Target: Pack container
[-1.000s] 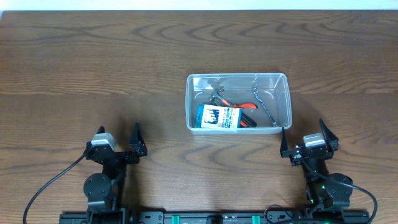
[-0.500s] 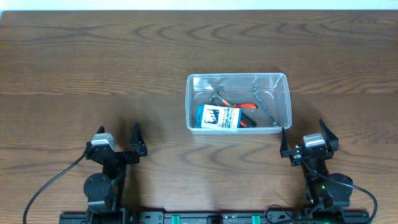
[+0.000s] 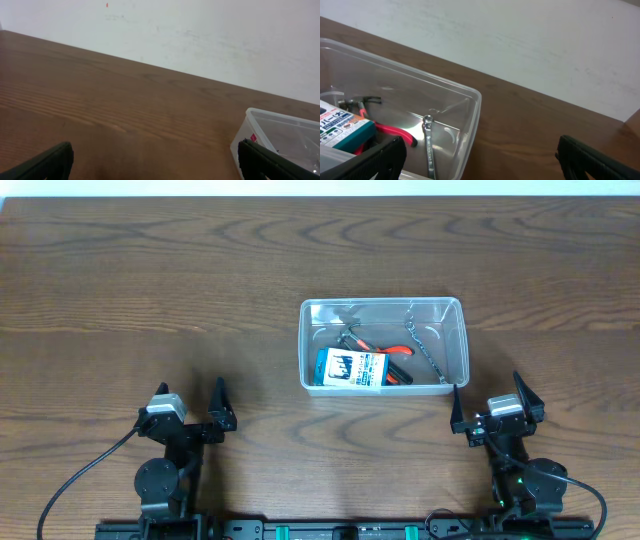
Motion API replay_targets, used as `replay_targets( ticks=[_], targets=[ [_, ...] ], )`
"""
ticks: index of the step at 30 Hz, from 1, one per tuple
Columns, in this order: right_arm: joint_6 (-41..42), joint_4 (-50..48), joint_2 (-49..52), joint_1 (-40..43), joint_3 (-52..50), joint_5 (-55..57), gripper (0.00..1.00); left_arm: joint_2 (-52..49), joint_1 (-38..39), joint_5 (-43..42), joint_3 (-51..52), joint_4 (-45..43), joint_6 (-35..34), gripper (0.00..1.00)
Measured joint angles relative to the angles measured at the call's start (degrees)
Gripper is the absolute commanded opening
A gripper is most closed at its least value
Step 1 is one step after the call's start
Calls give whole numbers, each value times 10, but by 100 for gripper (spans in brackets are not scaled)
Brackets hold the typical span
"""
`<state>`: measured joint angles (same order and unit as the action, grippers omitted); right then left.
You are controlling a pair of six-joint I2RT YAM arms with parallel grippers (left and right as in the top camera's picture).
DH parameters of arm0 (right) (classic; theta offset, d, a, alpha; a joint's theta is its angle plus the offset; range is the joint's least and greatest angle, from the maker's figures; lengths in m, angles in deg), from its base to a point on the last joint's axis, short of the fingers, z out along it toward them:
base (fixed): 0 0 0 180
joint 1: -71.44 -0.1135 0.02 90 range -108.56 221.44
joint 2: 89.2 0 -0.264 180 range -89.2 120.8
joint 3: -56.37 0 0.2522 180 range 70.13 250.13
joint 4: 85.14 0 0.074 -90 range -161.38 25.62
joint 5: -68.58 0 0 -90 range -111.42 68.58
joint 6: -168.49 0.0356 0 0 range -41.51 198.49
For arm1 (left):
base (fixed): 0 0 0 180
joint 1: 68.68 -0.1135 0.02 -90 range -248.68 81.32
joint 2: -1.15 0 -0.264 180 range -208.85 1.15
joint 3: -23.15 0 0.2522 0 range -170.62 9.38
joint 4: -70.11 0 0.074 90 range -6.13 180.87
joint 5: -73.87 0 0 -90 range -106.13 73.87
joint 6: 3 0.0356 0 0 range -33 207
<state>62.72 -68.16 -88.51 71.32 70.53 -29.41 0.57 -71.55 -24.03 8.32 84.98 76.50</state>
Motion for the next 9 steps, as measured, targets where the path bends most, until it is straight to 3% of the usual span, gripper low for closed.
replay_targets(
  ticks=[9],
  targets=[
    [0,0,0,0,0,0,99,0,0,0,0,0,0,98]
  ],
)
